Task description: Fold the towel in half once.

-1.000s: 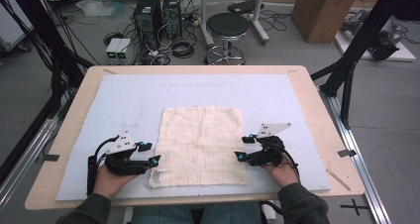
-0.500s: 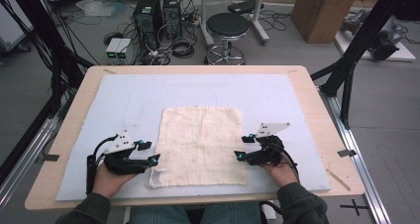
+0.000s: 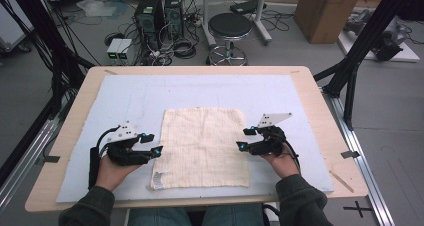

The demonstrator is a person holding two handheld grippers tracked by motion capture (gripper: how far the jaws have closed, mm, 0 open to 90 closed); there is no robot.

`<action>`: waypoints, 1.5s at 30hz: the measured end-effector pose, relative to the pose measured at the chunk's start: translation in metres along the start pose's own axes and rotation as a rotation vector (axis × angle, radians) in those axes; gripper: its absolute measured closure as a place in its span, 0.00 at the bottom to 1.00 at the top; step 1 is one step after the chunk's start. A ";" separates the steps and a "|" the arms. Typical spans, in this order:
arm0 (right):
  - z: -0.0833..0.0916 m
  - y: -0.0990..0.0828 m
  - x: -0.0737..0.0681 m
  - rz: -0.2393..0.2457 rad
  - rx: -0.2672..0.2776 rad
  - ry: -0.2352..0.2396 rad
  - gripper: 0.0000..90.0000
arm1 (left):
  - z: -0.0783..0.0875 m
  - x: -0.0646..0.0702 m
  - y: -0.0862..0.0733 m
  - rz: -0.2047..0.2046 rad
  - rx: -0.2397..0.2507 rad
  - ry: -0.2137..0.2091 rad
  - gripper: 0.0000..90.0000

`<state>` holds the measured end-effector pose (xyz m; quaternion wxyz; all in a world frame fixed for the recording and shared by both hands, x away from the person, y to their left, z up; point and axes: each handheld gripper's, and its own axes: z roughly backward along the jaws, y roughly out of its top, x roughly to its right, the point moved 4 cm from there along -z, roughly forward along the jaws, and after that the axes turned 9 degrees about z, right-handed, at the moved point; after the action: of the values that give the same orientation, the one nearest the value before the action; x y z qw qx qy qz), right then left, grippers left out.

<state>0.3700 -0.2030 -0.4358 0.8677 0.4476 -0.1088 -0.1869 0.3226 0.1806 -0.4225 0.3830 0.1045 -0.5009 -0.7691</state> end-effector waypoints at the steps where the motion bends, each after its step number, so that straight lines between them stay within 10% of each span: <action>1: 0.000 0.001 0.002 -0.004 0.002 0.003 0.43 | -0.001 -0.002 0.002 0.003 0.000 -0.002 0.49; 28: -0.013 0.039 0.082 -0.068 -0.044 -0.088 0.56 | -0.038 -0.060 0.062 0.115 -0.001 0.086 0.55; 45: -0.046 0.014 0.114 -0.188 -0.084 -0.118 0.61 | -0.096 -0.096 0.043 0.196 -0.078 0.219 0.66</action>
<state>0.4925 -0.2096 -0.4481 0.8565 0.4071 -0.1093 -0.2978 0.4612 0.1716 -0.4532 0.5121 0.1234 -0.4336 -0.7311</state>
